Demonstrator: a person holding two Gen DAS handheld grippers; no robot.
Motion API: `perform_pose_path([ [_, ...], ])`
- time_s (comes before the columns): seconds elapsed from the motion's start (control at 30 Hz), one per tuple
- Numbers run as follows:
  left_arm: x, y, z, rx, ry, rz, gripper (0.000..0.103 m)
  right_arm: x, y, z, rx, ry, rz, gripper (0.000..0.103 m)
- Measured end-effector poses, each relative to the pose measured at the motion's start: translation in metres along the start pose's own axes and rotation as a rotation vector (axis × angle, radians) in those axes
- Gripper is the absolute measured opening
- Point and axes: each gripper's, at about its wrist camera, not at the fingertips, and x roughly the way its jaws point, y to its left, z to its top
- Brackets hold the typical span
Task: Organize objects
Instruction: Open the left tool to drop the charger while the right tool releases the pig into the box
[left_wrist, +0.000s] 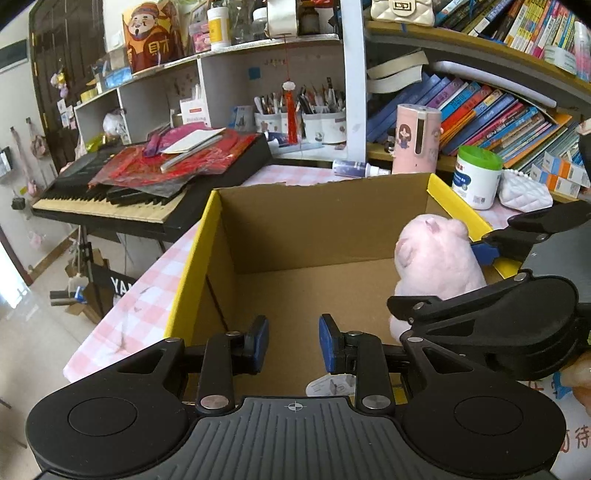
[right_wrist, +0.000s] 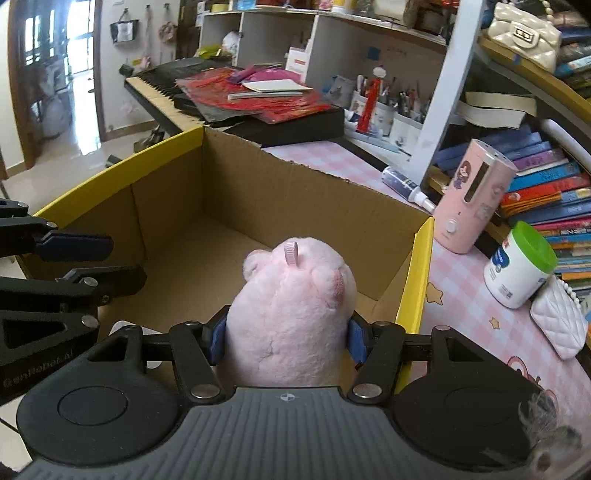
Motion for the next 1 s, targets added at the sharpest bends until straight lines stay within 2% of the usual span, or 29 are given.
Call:
perform_pose_path([
  [0.23,-0.007,0.000,0.000,-0.043,-0.033,0.031,0.032,-0.006,-0.003,-0.004,0.031,-0.046,0.002,0.063],
  [0.33,-0.015,0.006,0.000,-0.089,-0.068,0.065,0.051,-0.011,-0.002,-0.006,0.038,-0.079,-0.006,0.068],
  [0.4,-0.022,0.012,-0.002,-0.130,-0.092,0.078,0.068,-0.015,-0.002,-0.006,0.052,-0.097,-0.034,0.077],
  [0.47,-0.029,0.017,-0.003,-0.173,-0.107,0.081,0.076,-0.022,-0.002,-0.006,0.072,-0.124,-0.064,0.086],
  [0.77,-0.066,0.025,-0.011,-0.185,-0.194,0.051,0.086,-0.073,0.012,-0.007,0.146,-0.235,-0.199,0.093],
  [0.87,-0.077,0.026,-0.018,-0.173,-0.215,0.044,0.089,-0.089,0.019,-0.014,0.177,-0.248,-0.242,0.095],
  [1.0,-0.085,0.029,-0.028,-0.165,-0.200,0.040,0.089,-0.103,0.033,-0.031,0.229,-0.217,-0.281,0.095],
])
